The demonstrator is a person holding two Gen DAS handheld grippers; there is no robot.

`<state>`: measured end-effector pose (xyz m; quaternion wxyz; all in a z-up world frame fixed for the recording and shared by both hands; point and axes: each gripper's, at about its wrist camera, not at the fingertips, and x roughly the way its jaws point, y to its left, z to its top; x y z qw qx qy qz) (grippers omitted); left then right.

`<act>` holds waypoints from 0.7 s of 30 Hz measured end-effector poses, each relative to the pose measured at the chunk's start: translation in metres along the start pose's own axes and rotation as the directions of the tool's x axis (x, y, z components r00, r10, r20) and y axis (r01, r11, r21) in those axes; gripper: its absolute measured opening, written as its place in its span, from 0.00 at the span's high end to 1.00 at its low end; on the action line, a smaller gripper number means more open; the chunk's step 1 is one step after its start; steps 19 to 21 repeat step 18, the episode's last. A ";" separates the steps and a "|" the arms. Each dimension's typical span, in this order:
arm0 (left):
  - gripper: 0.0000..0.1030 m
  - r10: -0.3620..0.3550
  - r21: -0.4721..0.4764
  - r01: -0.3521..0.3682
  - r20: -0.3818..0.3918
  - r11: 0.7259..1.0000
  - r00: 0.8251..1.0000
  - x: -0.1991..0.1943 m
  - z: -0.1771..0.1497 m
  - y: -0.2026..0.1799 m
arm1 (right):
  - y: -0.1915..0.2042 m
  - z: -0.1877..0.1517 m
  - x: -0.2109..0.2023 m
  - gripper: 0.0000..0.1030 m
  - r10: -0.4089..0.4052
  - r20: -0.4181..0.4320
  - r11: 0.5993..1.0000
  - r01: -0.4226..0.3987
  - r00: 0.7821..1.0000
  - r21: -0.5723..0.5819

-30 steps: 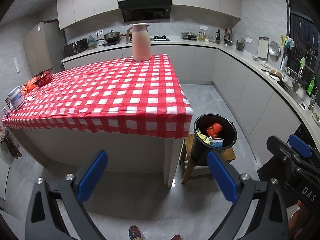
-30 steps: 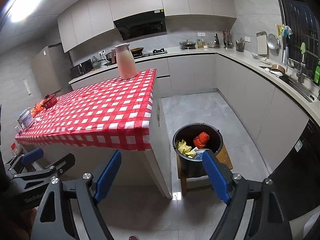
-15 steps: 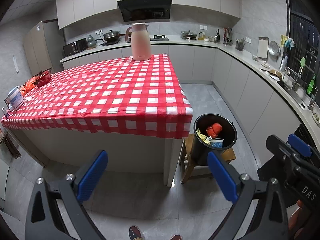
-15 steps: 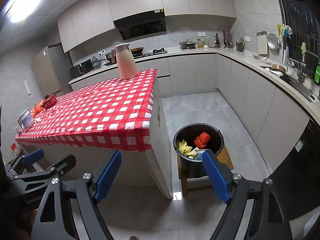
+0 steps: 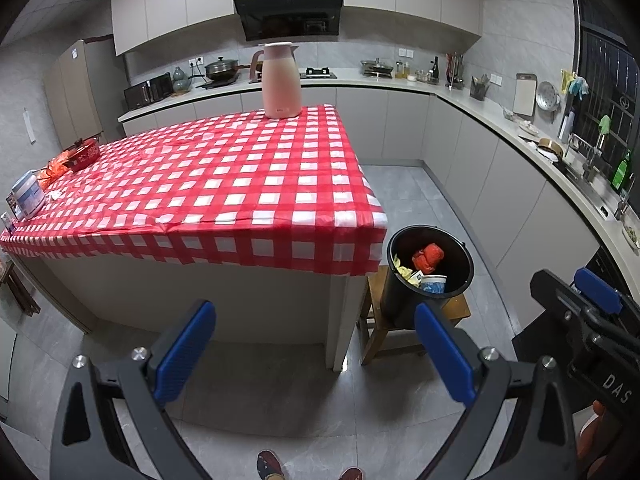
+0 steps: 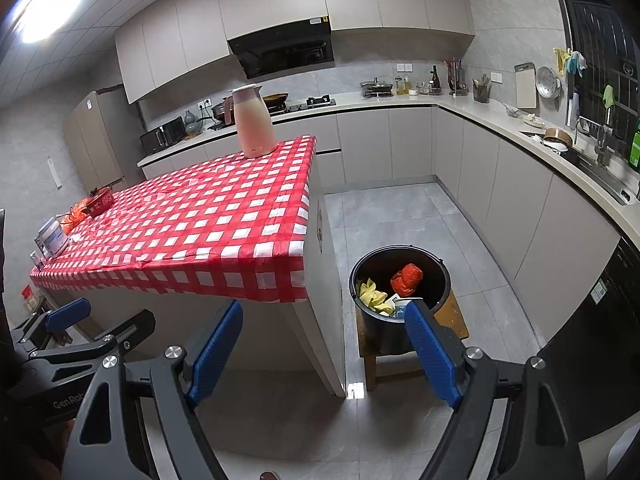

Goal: Collect trash

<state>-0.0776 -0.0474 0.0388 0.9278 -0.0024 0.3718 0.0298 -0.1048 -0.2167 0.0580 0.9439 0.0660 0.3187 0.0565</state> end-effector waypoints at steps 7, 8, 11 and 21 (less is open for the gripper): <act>0.02 -0.017 -0.003 0.017 -0.016 1.000 1.000 0.005 -0.001 0.001 | 0.001 -0.001 0.001 0.18 -0.006 -0.003 1.000 0.006 1.000 0.005; 0.02 -0.020 -0.003 0.020 -0.020 1.000 1.000 0.006 -0.001 0.001 | 0.001 -0.001 0.001 0.18 -0.006 -0.004 1.000 0.006 1.000 0.006; 0.02 -0.031 -0.003 0.031 -0.023 1.000 0.999 0.008 -0.001 0.000 | 0.002 -0.002 0.001 0.18 -0.011 -0.004 1.000 0.011 1.000 0.006; 0.02 -0.060 0.020 0.059 0.040 0.998 0.997 0.003 -0.001 -0.002 | 0.000 -0.001 0.000 0.18 -0.026 -0.003 1.000 0.026 1.000 0.016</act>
